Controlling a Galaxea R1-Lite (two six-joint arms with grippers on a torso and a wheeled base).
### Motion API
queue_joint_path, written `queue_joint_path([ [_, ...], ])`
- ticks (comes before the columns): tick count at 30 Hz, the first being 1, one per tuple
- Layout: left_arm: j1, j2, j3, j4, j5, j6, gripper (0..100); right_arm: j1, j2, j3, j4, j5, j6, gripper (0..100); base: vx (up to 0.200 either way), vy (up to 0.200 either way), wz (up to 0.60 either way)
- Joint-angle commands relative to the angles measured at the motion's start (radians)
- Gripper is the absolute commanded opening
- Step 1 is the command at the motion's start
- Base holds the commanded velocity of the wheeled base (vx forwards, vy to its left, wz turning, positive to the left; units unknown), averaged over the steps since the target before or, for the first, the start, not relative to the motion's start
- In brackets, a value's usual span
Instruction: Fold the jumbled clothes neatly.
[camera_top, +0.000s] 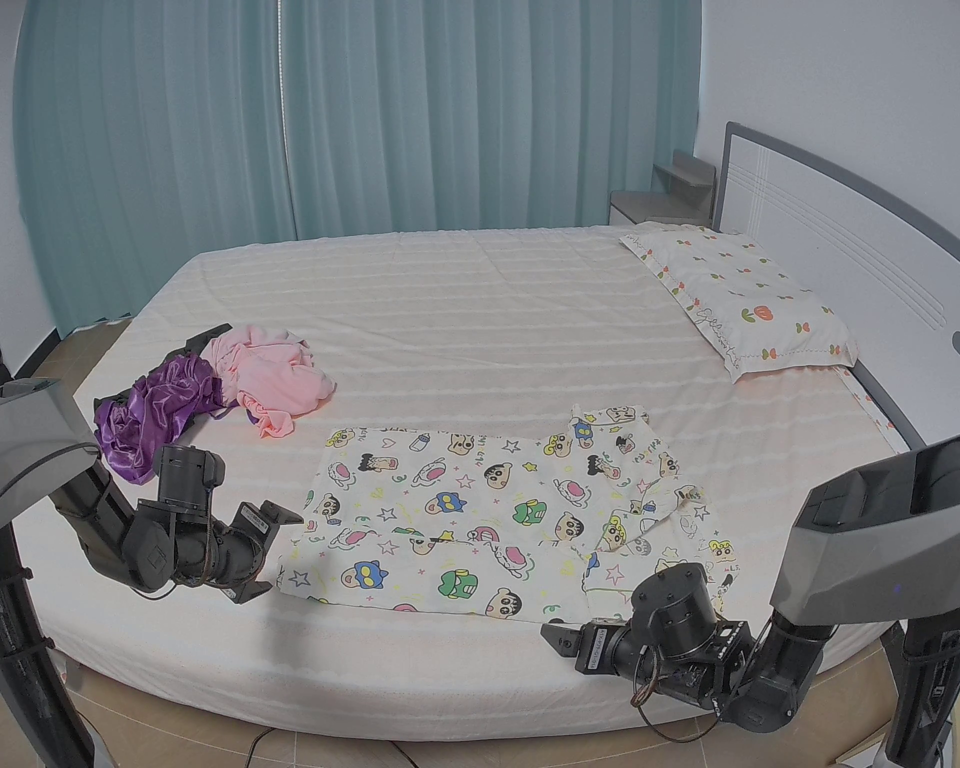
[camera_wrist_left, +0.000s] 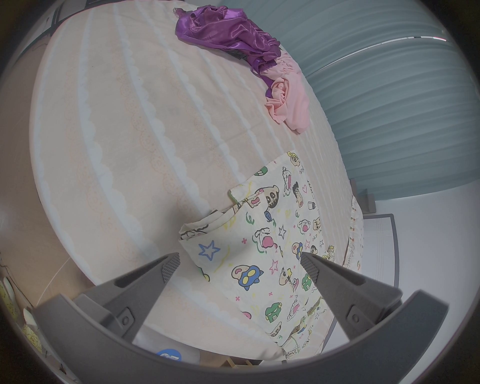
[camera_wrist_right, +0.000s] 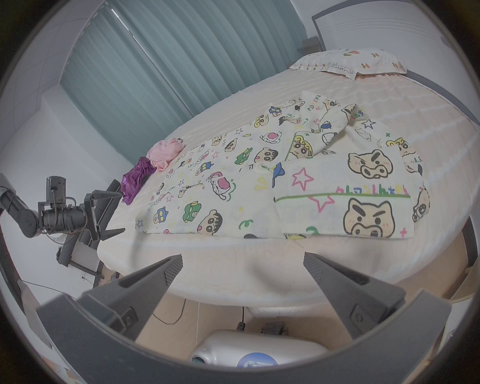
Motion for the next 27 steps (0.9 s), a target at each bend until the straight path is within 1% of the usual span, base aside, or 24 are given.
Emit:
queue_joint_path([
  [1,0.000,-0.015,0.000,-0.001,-0.001,-0.001,100,-0.003,-0.055,0.032,-0.011,0.000,-0.003,100,0.000,0.000,0.00],
  [4,0.000,-0.061,0.002,-0.001,-0.016,-0.004,100,-0.084,-0.182,0.076,-0.014,0.009,0.008,100,0.000,0.000,0.00],
  [5,0.000,-0.062,0.004,-0.001,-0.016,-0.004,100,-0.089,-0.185,0.078,-0.015,0.011,0.010,100,0.000,0.000,0.00],
  [6,0.000,-0.075,0.014,-0.004,-0.018,-0.004,100,-0.130,-0.224,0.085,-0.015,0.037,0.033,100,0.000,0.000,0.00],
  [7,0.000,-0.075,0.016,-0.004,-0.018,-0.004,100,-0.136,-0.230,0.085,-0.015,0.040,0.039,100,0.000,0.000,0.00],
  [8,0.000,-0.082,0.016,-0.015,-0.015,-0.013,100,-0.165,-0.256,0.087,-0.015,0.049,0.056,100,0.000,0.000,0.00],
  [10,0.000,-0.096,0.022,-0.035,-0.013,-0.024,100,-0.196,-0.294,0.096,-0.015,0.052,0.063,100,0.000,0.000,0.00],
  [11,0.000,-0.096,0.022,-0.035,-0.013,-0.024,100,-0.199,-0.296,0.096,-0.015,0.052,0.063,100,0.000,0.000,0.00],
  [13,0.000,-0.108,0.045,-0.078,-0.013,-0.033,100,-0.214,-0.316,0.117,-0.015,0.063,0.063,100,0.000,0.000,0.00],
  [18,-0.001,-0.105,0.094,-0.179,-0.015,-0.035,100,-0.233,-0.322,0.119,-0.017,0.063,0.060,100,0.200,0.000,0.00],
  [25,-0.004,-0.101,0.097,-0.196,-0.013,-0.035,100,-0.239,-0.323,0.119,-0.015,0.065,0.059,100,0.200,0.000,0.00],
  [27,-0.004,-0.101,0.097,-0.196,-0.013,-0.033,100,-0.241,-0.323,0.119,-0.017,0.065,0.059,100,0.000,0.000,0.00],
])
